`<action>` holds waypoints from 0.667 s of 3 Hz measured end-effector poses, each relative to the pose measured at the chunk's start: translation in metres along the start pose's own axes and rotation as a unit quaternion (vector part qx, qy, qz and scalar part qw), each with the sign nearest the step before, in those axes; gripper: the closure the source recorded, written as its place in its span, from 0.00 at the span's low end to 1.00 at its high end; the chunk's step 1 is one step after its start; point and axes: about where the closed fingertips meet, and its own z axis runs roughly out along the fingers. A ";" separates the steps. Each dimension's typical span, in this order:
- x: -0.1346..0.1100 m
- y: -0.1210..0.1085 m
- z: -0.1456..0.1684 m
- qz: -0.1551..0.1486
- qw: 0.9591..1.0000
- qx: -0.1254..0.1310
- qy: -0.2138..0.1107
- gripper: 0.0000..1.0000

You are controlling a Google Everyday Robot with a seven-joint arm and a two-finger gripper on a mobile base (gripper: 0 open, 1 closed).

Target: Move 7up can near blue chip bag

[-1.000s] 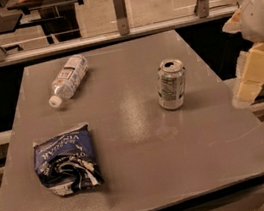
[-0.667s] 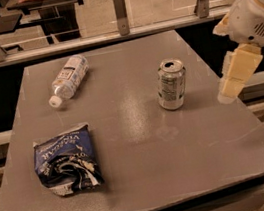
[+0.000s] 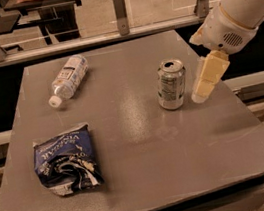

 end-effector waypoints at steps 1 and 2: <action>-0.013 0.001 0.017 -0.004 1.000 -0.018 -0.024 0.00; -0.024 0.006 0.030 -0.013 0.998 -0.041 -0.045 0.19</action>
Offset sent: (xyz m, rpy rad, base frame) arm 0.0074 0.0440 -0.0250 0.1249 0.0575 0.1016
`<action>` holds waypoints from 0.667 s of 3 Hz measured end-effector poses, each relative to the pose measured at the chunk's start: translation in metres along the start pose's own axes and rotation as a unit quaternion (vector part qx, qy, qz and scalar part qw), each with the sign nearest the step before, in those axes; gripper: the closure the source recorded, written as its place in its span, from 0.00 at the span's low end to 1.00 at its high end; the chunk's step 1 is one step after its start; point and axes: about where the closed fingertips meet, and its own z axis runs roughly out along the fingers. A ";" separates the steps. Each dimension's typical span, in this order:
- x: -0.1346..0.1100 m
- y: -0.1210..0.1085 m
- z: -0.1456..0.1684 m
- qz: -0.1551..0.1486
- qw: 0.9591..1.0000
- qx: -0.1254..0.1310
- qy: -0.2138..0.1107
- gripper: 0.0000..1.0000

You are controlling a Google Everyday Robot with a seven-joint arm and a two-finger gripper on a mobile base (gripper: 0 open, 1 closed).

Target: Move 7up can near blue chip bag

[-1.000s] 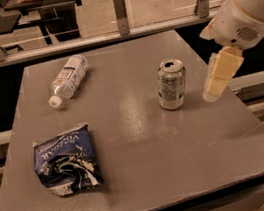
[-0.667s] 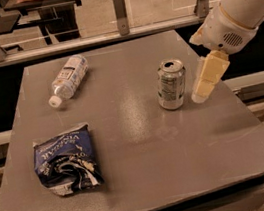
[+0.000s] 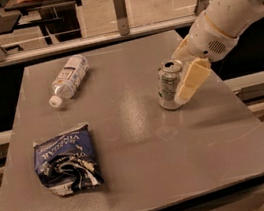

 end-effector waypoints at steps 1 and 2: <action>-0.005 0.001 0.005 -0.007 1.000 -0.009 -0.011 0.43; -0.013 0.003 0.007 -0.018 0.999 -0.017 -0.022 0.65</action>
Offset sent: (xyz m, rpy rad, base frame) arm 0.0007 0.0216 0.0028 0.0654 -0.0020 0.0859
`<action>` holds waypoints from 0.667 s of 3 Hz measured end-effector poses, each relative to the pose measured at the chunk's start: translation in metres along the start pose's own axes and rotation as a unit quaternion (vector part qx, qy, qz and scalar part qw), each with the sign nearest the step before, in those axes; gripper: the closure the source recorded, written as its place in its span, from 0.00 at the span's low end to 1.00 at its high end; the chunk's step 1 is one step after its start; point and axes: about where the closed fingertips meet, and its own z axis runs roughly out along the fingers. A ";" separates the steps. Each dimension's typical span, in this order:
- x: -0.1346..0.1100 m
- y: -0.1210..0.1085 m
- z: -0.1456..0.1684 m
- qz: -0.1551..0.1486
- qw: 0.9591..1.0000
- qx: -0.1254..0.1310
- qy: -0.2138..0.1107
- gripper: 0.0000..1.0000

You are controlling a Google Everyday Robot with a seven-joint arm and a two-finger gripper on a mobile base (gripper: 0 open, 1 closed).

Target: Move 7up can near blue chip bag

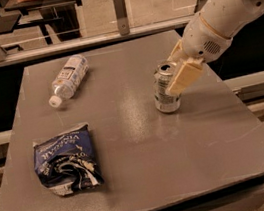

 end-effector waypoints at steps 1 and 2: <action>-0.016 0.002 0.004 -0.016 1.000 -0.011 -0.016 0.88; -0.041 0.009 0.012 -0.038 0.998 -0.032 -0.036 1.00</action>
Offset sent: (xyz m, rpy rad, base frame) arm -0.0058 0.0809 0.0204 0.1148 0.0056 0.2000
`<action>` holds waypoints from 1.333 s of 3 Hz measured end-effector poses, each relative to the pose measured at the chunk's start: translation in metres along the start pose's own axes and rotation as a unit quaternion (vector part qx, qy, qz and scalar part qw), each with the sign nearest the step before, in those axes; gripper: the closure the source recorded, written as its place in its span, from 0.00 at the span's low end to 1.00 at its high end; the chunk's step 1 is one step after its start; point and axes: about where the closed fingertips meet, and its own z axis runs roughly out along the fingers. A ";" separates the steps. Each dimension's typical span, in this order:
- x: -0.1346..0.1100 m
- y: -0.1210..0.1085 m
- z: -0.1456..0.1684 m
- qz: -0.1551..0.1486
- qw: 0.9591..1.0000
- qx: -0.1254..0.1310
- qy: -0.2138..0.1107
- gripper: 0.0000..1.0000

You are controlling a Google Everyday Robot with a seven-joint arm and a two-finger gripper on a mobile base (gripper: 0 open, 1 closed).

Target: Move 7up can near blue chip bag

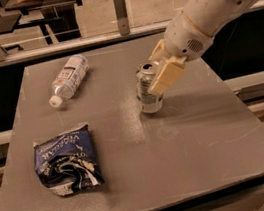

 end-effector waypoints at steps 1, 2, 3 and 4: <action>-0.032 0.016 0.019 -0.033 0.999 -0.036 -0.016 1.00; -0.046 0.028 0.029 -0.052 0.997 -0.056 -0.019 1.00; -0.057 0.043 0.035 -0.072 0.995 -0.070 -0.013 1.00; -0.067 0.059 0.043 -0.093 0.992 -0.087 -0.008 1.00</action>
Offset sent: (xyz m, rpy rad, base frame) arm -0.0351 0.0720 0.0014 0.0241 0.0363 0.2070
